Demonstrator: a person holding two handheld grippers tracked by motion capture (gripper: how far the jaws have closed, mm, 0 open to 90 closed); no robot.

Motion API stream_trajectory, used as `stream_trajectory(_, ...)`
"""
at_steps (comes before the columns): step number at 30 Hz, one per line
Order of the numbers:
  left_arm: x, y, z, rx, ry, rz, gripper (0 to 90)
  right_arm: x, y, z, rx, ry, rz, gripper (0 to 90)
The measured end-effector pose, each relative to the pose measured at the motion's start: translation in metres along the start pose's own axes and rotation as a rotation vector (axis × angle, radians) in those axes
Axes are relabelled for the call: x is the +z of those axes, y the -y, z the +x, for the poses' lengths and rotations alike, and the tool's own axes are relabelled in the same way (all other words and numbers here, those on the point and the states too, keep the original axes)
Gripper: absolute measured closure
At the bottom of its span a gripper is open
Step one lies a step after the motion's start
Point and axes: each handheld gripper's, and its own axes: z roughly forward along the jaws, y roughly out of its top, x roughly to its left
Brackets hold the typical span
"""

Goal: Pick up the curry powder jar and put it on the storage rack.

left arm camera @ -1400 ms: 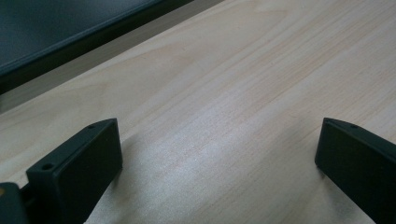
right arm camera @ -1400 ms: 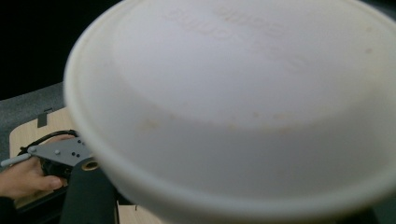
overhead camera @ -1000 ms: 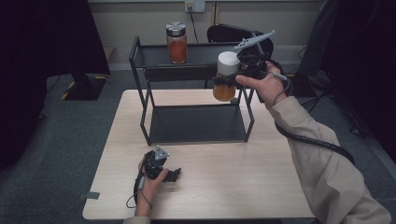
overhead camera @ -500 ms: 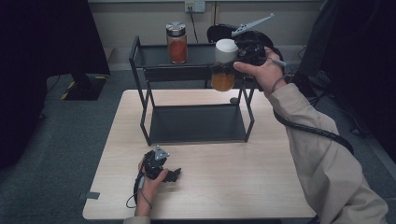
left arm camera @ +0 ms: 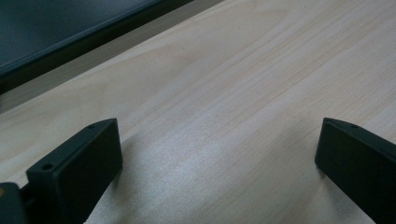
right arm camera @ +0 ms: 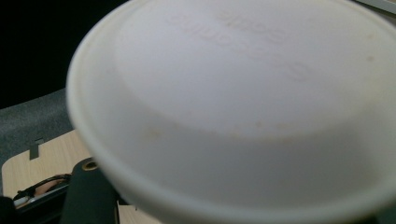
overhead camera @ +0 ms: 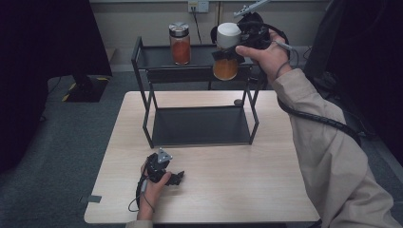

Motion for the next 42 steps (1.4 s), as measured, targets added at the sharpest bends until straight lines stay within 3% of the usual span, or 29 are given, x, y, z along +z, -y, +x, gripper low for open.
stream_trajectory(11, 0.0, 0.0, 0.0, 0.0, 0.0, 0.0, 0.0, 0.007, -0.019, -0.011, 0.011, 0.043, 0.011, 33.2)
stream_trajectory(26, 0.0, 0.0, 0.0, 0.003, 0.0, 0.002, 0.0, 0.038, -0.044, -0.022, 0.026, 0.103, 0.024, 33.2)
stream_trajectory(42, 0.0, 0.0, 0.0, 0.003, 0.0, 0.002, 0.0, 0.069, -0.039, -0.032, 0.095, 0.137, 0.028, 33.3)
